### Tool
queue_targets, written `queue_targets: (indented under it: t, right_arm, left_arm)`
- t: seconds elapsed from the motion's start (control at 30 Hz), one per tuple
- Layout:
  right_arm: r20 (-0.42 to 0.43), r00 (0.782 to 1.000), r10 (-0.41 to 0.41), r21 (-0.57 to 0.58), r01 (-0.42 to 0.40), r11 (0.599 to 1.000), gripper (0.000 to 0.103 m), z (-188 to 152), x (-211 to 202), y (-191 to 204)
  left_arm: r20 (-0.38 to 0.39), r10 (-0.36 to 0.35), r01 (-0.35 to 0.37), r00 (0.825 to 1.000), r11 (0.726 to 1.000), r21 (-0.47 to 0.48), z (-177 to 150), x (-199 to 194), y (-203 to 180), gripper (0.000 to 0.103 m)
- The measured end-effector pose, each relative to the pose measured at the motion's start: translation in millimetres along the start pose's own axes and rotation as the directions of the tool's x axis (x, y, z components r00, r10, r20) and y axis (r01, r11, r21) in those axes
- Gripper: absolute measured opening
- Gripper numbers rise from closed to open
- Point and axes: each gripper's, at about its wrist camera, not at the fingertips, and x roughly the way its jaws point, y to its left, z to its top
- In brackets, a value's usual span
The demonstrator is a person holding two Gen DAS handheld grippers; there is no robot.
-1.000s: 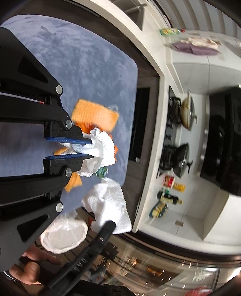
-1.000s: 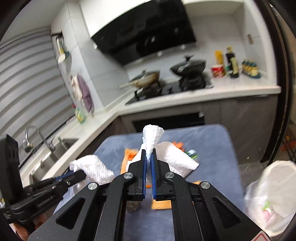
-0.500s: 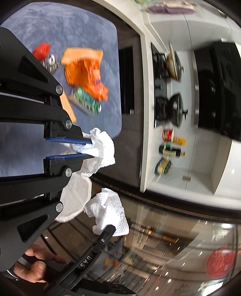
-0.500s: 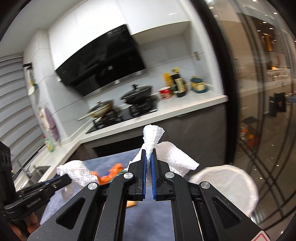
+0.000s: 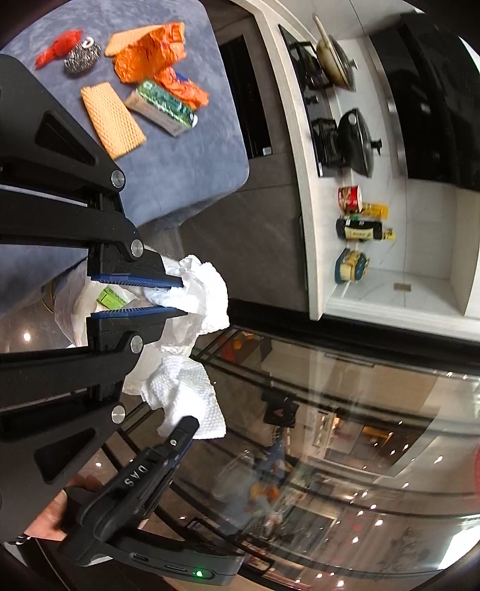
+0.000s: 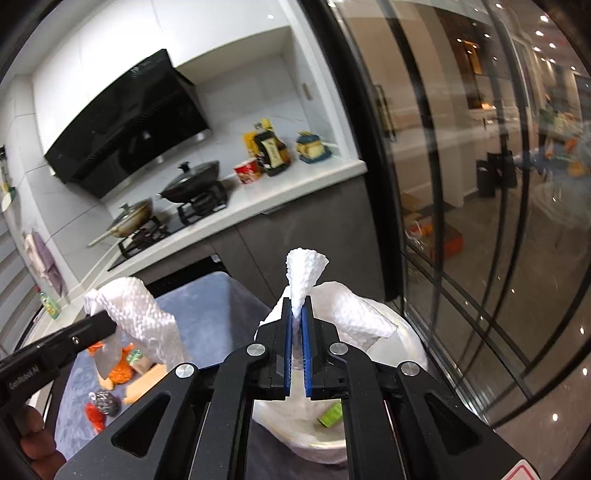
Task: Collect trash
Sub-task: 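Carry both tissues over the bin and open both grippers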
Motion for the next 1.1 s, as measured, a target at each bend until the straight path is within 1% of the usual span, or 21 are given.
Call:
queue_targets:
  t: [0.1, 0.43, 0.83, 0.9, 0.97, 1.07, 1.1]
  right_arm:
    - [-0.015, 1.0, -0.016, 0.011, 0.017, 1.0, 0.005, -9.3, 4.8, -9.7]
    - [-0.064, 0.997, -0.043, 0.029, 0.045, 0.999, 0.005, -17.7, 29.6, -24.8]
    - [-0.096, 0.994, -0.053, 0.028, 0.056, 0.998, 0.005, -16.7, 52.6, -19.5]
    - [-0.099, 0.994, -0.054, 0.025, 0.057, 0.998, 0.007, -16.8, 55.6, -17.9]
    - [-0.098, 0.994, -0.058, 0.025, 0.061, 0.998, 0.011, -16.8, 57.4, -16.5]
    - [-0.097, 0.994, -0.054, 0.029, 0.057, 0.998, 0.012, -16.6, 59.3, -16.1]
    - [-0.095, 0.994, -0.057, 0.029, 0.06, 0.998, 0.013, -16.4, 59.5, -16.3]
  left_arm:
    - [-0.02, -0.008, 0.008, 1.0, 1.0, 0.015, -1.6, 13.9, -8.2, 0.01]
    - [-0.071, -0.013, 0.015, 0.997, 0.999, 0.03, -6.0, 47.2, -23.9, 0.01]
    - [-0.11, -0.009, 0.014, 0.994, 0.999, 0.038, -8.7, 72.0, -27.3, 0.01]
    - [-0.118, -0.007, 0.011, 0.993, 0.999, 0.039, -8.8, 75.7, -27.1, 0.01]
    - [-0.123, -0.004, 0.009, 0.992, 0.999, 0.038, -8.0, 79.5, -26.8, 0.012]
    - [-0.126, 0.002, 0.004, 0.992, 0.999, 0.042, -7.6, 84.2, -26.9, 0.013]
    - [-0.128, 0.001, 0.004, 0.992, 0.999, 0.041, -7.5, 85.4, -26.4, 0.015]
